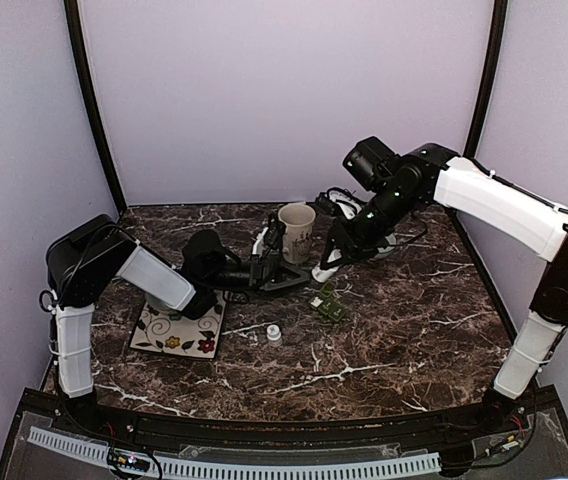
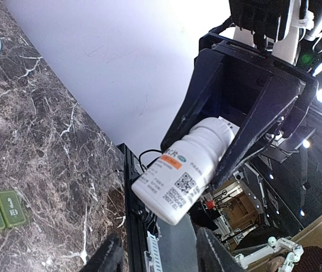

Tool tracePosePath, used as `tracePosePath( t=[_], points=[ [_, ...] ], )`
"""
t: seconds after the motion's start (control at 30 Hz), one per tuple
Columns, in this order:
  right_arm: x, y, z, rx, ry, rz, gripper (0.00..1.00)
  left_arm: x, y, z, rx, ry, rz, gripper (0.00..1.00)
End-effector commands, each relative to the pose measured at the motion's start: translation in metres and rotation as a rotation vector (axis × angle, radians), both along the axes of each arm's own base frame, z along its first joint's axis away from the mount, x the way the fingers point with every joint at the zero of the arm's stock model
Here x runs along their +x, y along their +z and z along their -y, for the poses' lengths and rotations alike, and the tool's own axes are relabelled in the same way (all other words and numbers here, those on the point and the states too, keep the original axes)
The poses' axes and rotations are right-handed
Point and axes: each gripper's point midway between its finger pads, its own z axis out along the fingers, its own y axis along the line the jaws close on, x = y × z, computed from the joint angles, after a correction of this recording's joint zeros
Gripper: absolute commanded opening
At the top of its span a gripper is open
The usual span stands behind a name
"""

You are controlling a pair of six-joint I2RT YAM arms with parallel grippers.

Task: Sort the pills into containers
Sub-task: Pick up the pill bottle.

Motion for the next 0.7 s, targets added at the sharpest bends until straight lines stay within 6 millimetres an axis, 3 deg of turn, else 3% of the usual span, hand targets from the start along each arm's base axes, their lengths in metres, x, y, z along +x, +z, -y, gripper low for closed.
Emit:
tracePosePath(
  t=[0.0,0.67],
  points=[
    [-0.002,0.017,-0.010,0.062,0.010,0.009,0.00,-0.003,0.014,-0.003,-0.065,-0.025,0.030,0.45],
    [-0.010,0.017,-0.025,0.135,0.025,-0.030,0.00,-0.002,0.025,-0.006,-0.135,-0.037,0.019,0.46]
  ],
)
